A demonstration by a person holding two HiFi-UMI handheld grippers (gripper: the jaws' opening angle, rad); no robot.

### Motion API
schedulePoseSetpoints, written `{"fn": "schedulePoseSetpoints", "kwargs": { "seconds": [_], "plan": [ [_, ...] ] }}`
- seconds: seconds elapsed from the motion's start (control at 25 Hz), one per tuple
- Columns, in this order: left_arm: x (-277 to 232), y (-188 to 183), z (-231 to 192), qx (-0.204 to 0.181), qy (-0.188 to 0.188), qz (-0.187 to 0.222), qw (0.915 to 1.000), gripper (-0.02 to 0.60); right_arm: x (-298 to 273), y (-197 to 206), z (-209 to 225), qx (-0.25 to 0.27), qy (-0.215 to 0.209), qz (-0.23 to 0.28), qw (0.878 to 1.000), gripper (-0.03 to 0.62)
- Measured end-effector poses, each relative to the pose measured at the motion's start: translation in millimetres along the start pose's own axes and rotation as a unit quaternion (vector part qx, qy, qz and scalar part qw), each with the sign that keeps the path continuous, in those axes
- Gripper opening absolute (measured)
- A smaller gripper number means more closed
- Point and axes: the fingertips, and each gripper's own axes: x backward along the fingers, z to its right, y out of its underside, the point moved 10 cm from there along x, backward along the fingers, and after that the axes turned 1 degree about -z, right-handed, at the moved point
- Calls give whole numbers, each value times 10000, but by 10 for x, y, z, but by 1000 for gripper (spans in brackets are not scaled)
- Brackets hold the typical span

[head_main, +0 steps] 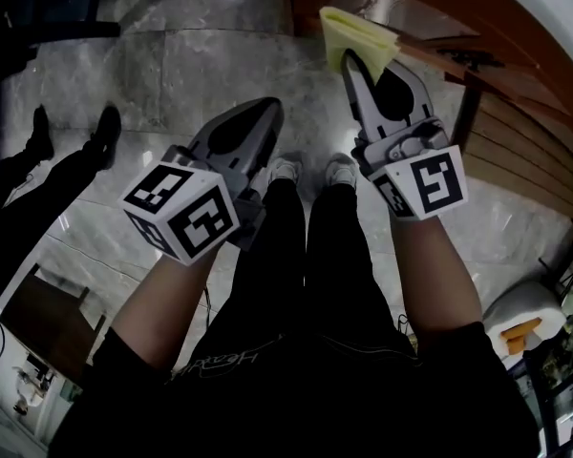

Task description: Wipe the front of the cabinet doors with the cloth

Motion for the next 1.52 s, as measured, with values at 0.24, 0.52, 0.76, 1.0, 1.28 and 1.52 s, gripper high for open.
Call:
{"fn": "schedulePoseSetpoints", "kwargs": {
  "seconds": [0.24,0.52,0.76,1.0,1.28,1.52],
  "plan": [
    [187,53,-208,220,-203,45,9995,6,-258,101,-16,60,-46,-206,9998,41],
    [308,55,-386,370,-303,116,9988,6,-535,231,4,37,25,-379,9993,41],
    [324,47,-423,392,-308,80,9987,6,-619,237,60,-10,172,-361,9992,41],
    [199,71,-330,374,-251,6,9990,6,-538,259,205,-67,313,-337,9989,41],
    [16,72,-249,269,-140,-108,9995,6,-423,299,363,-129,532,-271,9981,41],
    [-181,170,-115,239,-56,-332,9991,6,-212,312,532,-184,699,-230,9971,41]
  ]
}}
